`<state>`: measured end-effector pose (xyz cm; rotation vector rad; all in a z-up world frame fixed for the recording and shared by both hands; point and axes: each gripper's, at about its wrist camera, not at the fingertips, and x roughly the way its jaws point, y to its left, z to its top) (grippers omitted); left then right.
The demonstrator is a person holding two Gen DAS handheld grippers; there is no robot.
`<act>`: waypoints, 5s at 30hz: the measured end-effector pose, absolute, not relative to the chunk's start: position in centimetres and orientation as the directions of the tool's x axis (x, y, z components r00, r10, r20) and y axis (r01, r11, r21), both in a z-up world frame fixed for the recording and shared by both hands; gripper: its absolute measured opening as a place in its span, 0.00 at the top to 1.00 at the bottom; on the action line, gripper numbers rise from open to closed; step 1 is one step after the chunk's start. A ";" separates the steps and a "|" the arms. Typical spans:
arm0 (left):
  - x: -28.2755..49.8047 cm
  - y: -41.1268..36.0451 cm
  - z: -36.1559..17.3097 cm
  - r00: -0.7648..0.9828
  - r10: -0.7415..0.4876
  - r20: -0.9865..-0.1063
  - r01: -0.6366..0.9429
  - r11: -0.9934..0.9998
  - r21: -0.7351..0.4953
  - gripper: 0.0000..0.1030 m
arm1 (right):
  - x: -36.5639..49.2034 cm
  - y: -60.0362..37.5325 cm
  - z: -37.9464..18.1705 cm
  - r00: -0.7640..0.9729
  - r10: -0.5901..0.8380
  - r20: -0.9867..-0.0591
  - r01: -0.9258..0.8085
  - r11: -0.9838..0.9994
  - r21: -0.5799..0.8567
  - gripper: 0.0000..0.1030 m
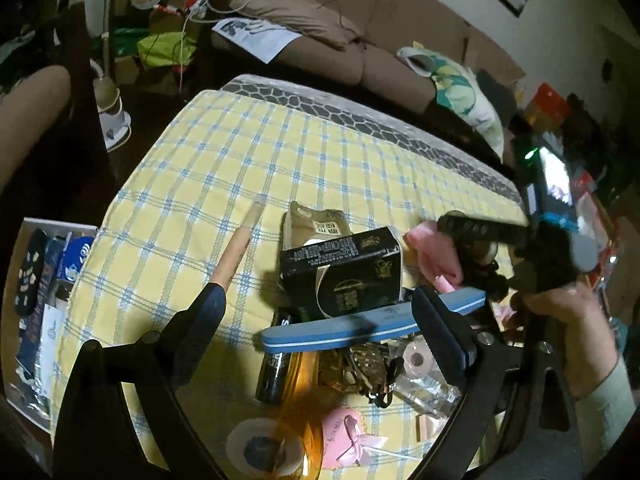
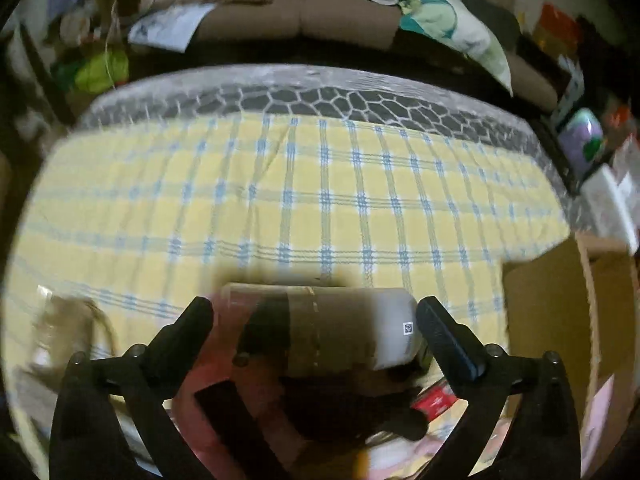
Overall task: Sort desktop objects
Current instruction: 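Close the left tool on the black box while the right tool lifts the bottle, then lower the bottle into the cardboard box with the right tool while the left tool lifts the black box, then carry the black box into the cardboard box and open the left tool while the right tool withdraws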
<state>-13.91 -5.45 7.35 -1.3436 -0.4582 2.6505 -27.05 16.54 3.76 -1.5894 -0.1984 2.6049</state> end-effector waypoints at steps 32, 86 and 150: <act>-18.5 -3.5 4.2 -0.553 0.244 -0.797 0.009 -0.954 -0.298 0.23 | -20.4 22.7 9.2 -0.525 -0.172 -0.833 0.049 -0.984 0.172 0.03; -9.7 7.8 14.8 -0.538 0.524 -0.660 -0.264 -0.849 -0.458 0.28 | -9.6 38.7 6.1 -0.284 0.084 -0.955 0.732 -0.624 -0.273 0.03; -13.6 39.2 12.0 -0.311 0.414 -0.856 -0.594 -0.788 -0.165 0.28 | -1.3 55.3 15.4 -0.768 -0.127 -0.627 -0.357 -0.728 0.585 0.15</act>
